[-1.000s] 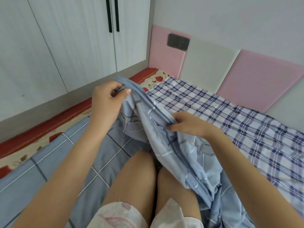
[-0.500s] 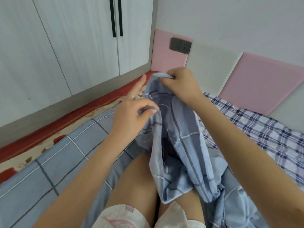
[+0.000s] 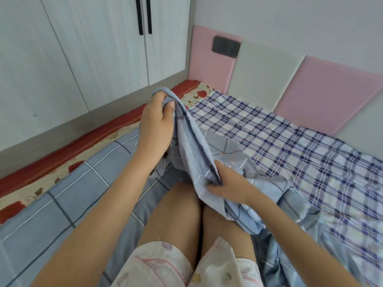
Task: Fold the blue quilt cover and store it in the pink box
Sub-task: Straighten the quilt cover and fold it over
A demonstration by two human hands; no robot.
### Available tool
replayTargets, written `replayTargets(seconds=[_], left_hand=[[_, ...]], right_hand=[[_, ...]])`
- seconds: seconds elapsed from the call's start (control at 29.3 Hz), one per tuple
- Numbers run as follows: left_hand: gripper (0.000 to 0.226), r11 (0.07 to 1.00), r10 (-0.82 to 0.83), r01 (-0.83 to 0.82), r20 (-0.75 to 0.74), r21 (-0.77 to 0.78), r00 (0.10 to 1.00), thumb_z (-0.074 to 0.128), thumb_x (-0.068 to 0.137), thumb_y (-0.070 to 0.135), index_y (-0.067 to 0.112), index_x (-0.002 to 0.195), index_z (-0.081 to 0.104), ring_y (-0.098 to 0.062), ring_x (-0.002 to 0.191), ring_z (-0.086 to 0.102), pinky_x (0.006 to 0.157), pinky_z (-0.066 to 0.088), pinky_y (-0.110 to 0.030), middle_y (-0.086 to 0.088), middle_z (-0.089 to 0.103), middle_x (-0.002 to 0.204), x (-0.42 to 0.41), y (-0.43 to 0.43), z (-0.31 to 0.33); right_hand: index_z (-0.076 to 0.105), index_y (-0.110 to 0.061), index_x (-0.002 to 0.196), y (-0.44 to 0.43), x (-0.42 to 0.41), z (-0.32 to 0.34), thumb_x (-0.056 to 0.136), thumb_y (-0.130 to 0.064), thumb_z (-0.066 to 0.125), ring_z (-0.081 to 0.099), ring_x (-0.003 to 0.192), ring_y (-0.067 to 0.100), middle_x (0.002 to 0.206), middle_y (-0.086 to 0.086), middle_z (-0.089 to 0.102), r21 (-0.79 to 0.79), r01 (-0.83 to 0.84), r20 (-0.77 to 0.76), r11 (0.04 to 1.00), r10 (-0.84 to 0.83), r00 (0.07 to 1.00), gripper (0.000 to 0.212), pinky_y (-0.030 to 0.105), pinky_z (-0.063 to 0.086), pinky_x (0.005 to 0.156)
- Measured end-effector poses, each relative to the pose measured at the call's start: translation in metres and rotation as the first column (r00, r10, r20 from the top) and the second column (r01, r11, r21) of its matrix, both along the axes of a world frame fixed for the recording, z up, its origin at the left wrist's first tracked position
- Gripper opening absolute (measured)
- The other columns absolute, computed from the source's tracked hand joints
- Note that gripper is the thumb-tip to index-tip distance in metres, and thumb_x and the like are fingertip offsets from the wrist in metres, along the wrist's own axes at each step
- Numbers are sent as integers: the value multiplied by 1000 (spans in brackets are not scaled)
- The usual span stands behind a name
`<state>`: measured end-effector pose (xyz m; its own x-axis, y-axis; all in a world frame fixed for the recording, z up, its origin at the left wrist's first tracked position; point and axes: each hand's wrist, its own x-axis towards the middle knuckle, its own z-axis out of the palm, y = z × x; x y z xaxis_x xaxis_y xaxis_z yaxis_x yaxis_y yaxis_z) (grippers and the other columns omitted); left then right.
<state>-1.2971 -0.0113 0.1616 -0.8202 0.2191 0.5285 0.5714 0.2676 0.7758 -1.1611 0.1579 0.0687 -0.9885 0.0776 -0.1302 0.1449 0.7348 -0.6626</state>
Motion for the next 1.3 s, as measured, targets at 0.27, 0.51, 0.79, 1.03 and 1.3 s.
replayTargets(seconds=[0.27,0.51,0.79,1.03,1.3], left_hand=[[23,860,352,-393,180,326,919,35,97,6,19,79,39,-16,73,45,73,40,-32,6,42,77,-78,-59,-6],[65,694,589,-106,476,-712,653,56,89,19,14,144,22,-38,143,-13,114,2,-55,-18,-15,156,-27,-52,-101],[58,645,-281,304,153,-701,948,71,77,27,10,124,42,-30,139,26,108,18,-46,-12,28,148,64,55,-152],[34,826,-325,413,274,-384,905,52,86,4,12,119,51,-29,90,58,71,43,-35,-9,62,104,73,103,-158],[22,989,-107,145,507,-36,855,35,88,-4,11,91,51,-12,64,45,57,32,-24,6,50,73,38,113,-142]], right_hand=[[61,-9,115,74,4,-58,90,-18,55,60,69,28,73,7,62,347,501,96,793,-561,822,26,31,42,57],[60,-10,111,61,-33,-9,88,-5,53,54,59,24,73,6,60,127,532,-123,837,-519,846,25,31,42,52],[50,-13,128,31,-15,-27,81,-5,67,54,101,8,109,-6,56,-43,83,-46,996,-85,995,51,9,40,80],[22,-12,147,83,100,-93,71,-44,80,28,136,28,147,10,30,89,635,78,767,-641,763,101,44,30,109],[61,-10,117,98,160,-129,88,-4,50,60,100,31,104,14,65,150,776,298,612,-777,555,32,34,47,79]])
